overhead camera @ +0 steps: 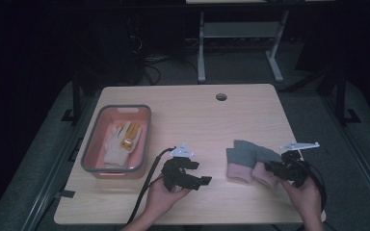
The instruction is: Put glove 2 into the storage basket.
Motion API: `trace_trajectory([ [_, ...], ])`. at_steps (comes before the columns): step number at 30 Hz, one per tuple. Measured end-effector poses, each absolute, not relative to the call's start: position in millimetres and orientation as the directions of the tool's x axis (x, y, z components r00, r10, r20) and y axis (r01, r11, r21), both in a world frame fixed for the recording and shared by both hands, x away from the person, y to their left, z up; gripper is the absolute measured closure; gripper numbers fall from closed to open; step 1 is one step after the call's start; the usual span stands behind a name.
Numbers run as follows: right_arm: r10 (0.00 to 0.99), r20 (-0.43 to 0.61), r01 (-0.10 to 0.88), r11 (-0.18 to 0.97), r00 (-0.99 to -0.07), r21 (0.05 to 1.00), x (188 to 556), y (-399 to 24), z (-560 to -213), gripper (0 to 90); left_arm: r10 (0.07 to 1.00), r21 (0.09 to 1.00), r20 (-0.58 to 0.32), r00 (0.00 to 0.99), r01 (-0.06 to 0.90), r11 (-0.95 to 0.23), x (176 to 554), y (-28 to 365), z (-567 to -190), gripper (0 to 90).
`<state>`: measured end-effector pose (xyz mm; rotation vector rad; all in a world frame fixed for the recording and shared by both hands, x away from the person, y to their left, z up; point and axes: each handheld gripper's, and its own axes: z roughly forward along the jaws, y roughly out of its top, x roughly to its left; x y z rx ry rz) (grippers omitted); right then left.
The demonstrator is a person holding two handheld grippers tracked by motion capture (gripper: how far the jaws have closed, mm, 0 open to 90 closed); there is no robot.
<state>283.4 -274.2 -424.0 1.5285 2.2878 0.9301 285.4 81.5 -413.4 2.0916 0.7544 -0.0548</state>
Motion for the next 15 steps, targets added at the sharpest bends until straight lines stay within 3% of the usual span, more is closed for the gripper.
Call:
trace_trajectory([
  [15,0.842,0.142,0.714,0.338,-0.520,0.613,298,-238,-415,76.3,0.496,0.735,-0.313,0.810,0.537,-0.414,286,83,-414,26.7],
])
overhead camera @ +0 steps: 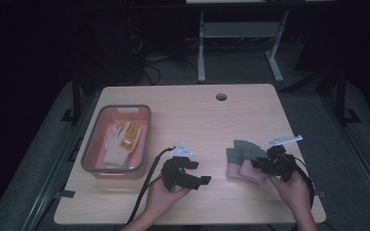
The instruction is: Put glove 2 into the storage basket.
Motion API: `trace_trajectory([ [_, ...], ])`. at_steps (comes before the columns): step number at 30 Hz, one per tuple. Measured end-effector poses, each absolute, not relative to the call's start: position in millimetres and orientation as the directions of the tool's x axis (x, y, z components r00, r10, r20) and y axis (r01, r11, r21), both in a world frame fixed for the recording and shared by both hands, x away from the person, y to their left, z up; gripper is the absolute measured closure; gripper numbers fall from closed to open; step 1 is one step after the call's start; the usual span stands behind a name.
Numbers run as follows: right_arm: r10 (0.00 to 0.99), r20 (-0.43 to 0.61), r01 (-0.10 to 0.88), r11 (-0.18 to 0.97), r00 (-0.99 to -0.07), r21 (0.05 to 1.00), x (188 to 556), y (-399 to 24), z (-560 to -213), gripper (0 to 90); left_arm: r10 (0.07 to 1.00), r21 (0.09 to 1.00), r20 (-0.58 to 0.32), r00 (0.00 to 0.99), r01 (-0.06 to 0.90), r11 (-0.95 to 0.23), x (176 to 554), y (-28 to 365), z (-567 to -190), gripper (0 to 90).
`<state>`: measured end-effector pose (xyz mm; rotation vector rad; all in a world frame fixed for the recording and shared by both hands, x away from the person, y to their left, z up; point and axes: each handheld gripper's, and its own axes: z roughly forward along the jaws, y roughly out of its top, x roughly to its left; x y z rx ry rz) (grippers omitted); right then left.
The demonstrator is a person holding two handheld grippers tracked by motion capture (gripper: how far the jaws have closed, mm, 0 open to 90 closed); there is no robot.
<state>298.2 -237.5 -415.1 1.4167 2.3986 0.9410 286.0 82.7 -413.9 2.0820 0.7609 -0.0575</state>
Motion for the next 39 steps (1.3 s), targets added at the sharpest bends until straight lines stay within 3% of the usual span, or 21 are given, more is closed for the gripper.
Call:
trace_trajectory([
  [15,0.805,0.110,0.689,0.418,-0.583,0.592,319,-210,-424,74.7,0.493,0.733,-0.316,0.811,0.539,-0.415,286,83,-415,26.7],
  [30,0.803,0.156,0.699,0.382,-0.574,0.605,328,-210,-434,70.9,0.485,0.720,-0.324,0.812,0.544,-0.430,286,77,-421,26.7],
  [39,0.802,0.191,0.714,0.361,-0.566,0.600,328,-209,-438,63.6,0.475,0.715,-0.330,0.816,0.544,-0.439,285,71,-424,26.2],
])
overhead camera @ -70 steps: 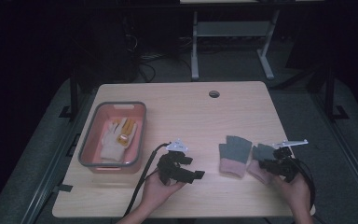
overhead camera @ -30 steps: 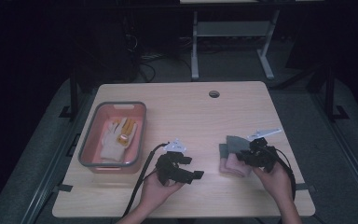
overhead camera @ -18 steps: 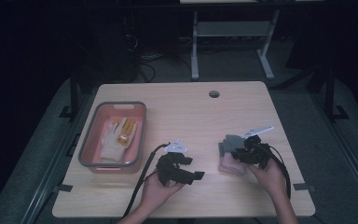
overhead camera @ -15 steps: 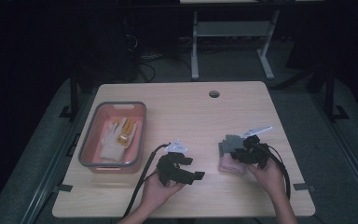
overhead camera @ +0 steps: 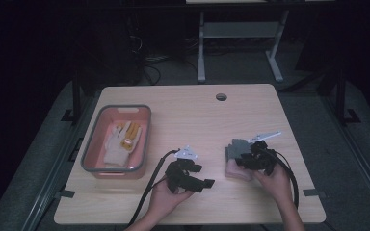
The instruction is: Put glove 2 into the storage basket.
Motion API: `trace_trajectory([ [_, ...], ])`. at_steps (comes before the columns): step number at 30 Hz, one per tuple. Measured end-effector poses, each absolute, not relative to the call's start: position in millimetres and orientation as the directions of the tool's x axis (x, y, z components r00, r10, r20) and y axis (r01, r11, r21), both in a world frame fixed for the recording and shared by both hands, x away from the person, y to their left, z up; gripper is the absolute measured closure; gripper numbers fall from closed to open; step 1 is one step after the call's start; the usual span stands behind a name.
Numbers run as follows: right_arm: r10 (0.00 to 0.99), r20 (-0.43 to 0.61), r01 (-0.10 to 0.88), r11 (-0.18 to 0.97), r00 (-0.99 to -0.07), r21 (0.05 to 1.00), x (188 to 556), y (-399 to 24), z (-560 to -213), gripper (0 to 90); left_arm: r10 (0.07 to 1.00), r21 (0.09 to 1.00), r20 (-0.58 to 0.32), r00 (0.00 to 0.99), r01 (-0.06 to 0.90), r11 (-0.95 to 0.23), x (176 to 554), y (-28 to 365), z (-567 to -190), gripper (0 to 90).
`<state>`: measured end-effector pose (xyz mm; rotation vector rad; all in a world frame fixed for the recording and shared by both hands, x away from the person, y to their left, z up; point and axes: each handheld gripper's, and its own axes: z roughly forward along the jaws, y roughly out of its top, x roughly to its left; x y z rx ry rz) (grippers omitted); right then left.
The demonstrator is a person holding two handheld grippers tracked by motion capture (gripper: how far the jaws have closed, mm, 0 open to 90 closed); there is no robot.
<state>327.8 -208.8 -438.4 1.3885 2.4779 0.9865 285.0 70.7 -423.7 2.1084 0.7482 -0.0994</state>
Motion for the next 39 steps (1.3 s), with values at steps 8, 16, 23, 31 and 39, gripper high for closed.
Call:
trace_trajectory([
  [8,0.803,0.198,0.718,0.355,-0.562,0.599,327,-209,-441,58.2,0.458,0.702,-0.354,0.815,0.556,-0.446,287,54,-426,25.9],
  [16,0.831,0.199,0.728,0.309,-0.520,0.612,327,-216,-434,44.7,0.481,0.687,-0.377,0.792,0.587,-0.428,307,31,-424,27.1],
  [23,0.849,0.228,0.736,0.245,-0.478,0.631,325,-231,-429,42.1,0.503,0.644,-0.434,0.748,0.647,-0.407,326,15,-434,27.3],
  [31,0.871,0.245,0.763,0.200,-0.426,0.615,327,-242,-436,39.7,0.517,0.585,-0.512,0.686,0.719,-0.374,343,7,-448,27.4],
  [39,0.880,0.280,0.792,0.158,-0.384,0.590,326,-247,-440,39.3,0.535,0.553,-0.536,0.653,0.750,-0.362,349,-3,-454,28.1],
])
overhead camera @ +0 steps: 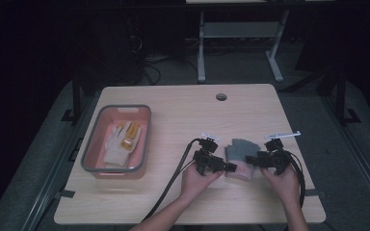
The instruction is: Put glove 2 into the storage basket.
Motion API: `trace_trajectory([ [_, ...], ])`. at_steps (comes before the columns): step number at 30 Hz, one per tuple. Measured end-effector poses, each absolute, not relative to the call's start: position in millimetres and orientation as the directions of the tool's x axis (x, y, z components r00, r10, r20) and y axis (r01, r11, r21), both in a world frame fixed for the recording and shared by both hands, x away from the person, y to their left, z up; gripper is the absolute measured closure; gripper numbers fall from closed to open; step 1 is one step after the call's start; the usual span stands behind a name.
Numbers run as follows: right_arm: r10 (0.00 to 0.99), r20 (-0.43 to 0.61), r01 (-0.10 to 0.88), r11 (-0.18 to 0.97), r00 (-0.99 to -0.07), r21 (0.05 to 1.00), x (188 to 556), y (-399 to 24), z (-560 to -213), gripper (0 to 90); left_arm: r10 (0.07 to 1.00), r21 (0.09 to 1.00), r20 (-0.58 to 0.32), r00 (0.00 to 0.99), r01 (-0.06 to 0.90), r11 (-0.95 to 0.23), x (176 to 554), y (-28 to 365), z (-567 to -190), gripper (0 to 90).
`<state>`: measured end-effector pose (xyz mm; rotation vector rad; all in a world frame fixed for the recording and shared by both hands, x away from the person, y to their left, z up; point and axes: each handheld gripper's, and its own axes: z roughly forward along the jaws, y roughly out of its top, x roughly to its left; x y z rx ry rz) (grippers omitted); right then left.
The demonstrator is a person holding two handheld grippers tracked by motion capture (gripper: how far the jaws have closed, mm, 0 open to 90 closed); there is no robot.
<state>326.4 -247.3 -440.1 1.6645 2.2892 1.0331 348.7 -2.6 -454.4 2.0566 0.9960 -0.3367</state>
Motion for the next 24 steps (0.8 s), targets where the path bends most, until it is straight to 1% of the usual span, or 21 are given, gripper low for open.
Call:
trace_trajectory([
  [4,0.879,0.299,0.800,0.139,-0.371,0.584,325,-249,-442,39.4,0.540,0.541,-0.536,0.649,0.755,-0.370,349,-7,-457,29.7],
  [6,0.880,0.309,0.805,0.127,-0.361,0.579,324,-250,-443,40.2,0.541,0.539,-0.534,0.650,0.755,-0.374,349,-8,-458,32.0],
  [13,0.886,0.327,0.822,0.098,-0.329,0.561,324,-248,-449,40.9,0.551,0.511,-0.540,0.636,0.768,-0.386,350,-13,-463,32.5],
  [24,0.887,0.376,0.851,0.034,-0.267,0.525,323,-250,-457,39.5,0.546,0.505,-0.549,0.633,0.772,-0.386,350,-13,-464,36.0],
])
